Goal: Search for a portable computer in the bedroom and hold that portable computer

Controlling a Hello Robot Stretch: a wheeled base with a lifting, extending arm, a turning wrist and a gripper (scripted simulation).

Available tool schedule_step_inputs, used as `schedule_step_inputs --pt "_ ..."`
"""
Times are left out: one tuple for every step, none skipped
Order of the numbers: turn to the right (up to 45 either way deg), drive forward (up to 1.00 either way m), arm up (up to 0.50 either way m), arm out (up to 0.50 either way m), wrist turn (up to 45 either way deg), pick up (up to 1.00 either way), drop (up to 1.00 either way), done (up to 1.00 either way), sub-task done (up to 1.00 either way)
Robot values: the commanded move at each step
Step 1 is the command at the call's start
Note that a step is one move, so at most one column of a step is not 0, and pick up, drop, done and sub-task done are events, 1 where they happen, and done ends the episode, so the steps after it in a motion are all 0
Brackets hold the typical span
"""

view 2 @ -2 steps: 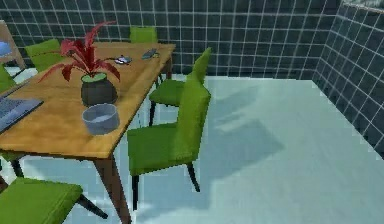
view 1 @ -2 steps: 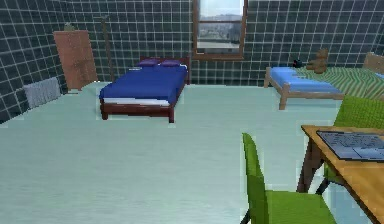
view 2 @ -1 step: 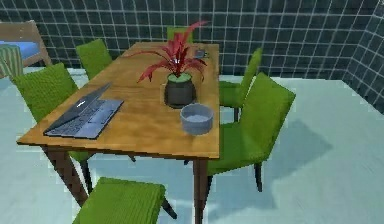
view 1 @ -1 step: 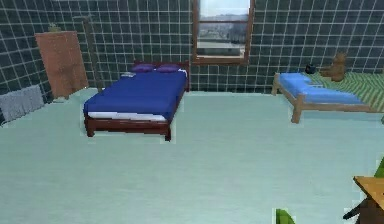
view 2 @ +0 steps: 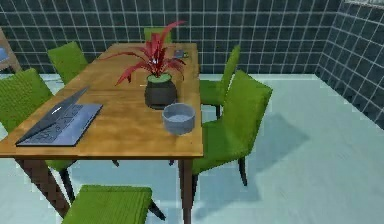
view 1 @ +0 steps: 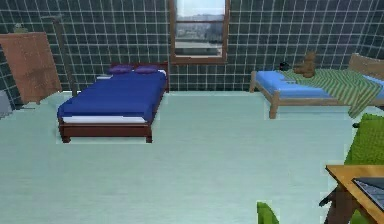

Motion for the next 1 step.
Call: schedule_step_inputs --pt "0.0 0.7 0.0 0.0 0.0 0.0 0.0 0.0 0.0"
